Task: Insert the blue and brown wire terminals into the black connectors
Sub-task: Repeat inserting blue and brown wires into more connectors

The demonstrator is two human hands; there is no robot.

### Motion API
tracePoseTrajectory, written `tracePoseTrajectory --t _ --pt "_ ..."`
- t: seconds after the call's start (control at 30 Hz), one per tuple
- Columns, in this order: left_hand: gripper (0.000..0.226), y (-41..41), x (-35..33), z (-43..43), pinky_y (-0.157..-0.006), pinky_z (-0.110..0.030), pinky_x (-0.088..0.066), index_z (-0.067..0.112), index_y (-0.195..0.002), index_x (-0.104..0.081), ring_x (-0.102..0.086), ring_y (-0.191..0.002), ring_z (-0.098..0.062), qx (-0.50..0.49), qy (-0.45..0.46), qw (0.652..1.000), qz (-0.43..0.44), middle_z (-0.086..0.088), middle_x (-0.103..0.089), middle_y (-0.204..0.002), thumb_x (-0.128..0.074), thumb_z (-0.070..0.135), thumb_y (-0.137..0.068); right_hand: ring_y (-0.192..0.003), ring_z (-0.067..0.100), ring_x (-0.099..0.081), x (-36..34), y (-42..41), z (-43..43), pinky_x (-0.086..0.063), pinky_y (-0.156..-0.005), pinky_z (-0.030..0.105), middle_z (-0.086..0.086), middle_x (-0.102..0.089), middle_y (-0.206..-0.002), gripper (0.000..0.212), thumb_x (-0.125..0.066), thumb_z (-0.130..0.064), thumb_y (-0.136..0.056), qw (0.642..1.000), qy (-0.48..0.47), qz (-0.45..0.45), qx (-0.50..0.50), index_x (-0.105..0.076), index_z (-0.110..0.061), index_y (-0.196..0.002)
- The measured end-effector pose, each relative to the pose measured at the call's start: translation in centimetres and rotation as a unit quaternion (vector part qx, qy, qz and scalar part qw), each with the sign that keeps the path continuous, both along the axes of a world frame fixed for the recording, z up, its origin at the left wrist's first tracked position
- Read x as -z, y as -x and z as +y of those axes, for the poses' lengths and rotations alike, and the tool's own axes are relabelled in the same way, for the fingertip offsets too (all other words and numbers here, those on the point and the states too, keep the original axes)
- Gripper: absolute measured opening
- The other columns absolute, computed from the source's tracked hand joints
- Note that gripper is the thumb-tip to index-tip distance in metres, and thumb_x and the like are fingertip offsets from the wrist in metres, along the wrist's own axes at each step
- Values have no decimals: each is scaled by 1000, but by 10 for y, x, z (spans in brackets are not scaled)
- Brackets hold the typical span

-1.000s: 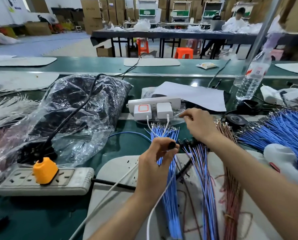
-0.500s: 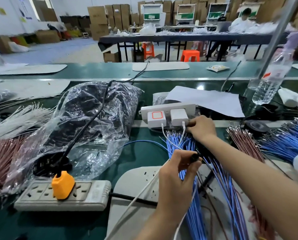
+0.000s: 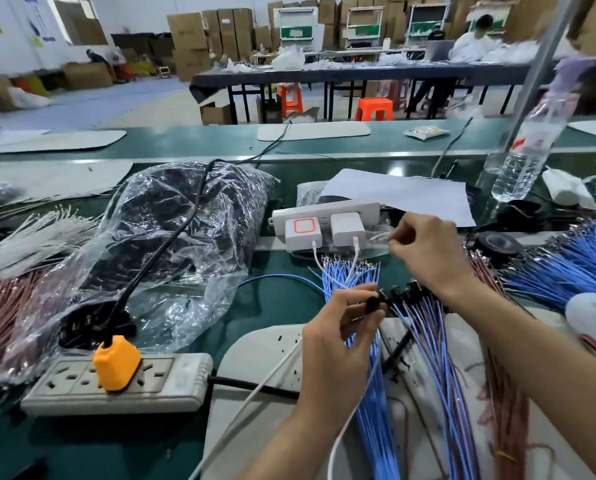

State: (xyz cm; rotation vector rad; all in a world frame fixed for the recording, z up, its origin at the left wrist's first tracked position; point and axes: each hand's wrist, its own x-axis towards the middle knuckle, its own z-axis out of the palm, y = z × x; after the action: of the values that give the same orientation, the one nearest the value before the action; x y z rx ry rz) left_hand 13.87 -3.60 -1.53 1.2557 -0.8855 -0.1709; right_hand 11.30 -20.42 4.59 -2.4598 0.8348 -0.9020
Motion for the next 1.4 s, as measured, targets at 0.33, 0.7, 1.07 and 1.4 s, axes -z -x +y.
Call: tracePoseTrajectory --t 0.33,0.7,1.07,1.4 --pt "20 10 -4 1 -84 -18 -51 26 -98 -63 -69 -92 -9 23 -45 997 -60 6 -73 -96 -63 10 -86 -84 7 -67 31 78 58 -52 -77 20 -7 -71 -86 35 -67 6 -81 964 -190 -110 -152 -74 -25 -95" --pt "24 11 -4 0 -84 -19 -52 28 -97 -65 -69 -90 -11 16 -68 994 -84 7 -71 -92 -65 9 -82 -68 12 -67 27 88 53 -54 -65 19 4 -71 -76 31 -66 14 -76 869 -369 -272 -184 -65 -17 -79" --pt "24 9 -2 0 -82 -18 -52 17 -100 -66 -69 -89 -7 12 -77 992 -94 2 -73 -93 -66 2 -82 -75 15 -69 20 90 60 -53 -72 17 10 -71 -79 27 -64 18 -76 858 -355 -272 -252 -63 -9 -81" --pt "38 8 -3 -1 -77 -11 -47 36 -101 -66 -67 -84 -1 -24 -114 986 -121 17 -72 -93 -71 5 -80 -76 12 -67 22 92 54 -51 -74 16 -1 -69 -81 34 -69 10 -77 926 -244 -169 -234 -66 -24 -80"
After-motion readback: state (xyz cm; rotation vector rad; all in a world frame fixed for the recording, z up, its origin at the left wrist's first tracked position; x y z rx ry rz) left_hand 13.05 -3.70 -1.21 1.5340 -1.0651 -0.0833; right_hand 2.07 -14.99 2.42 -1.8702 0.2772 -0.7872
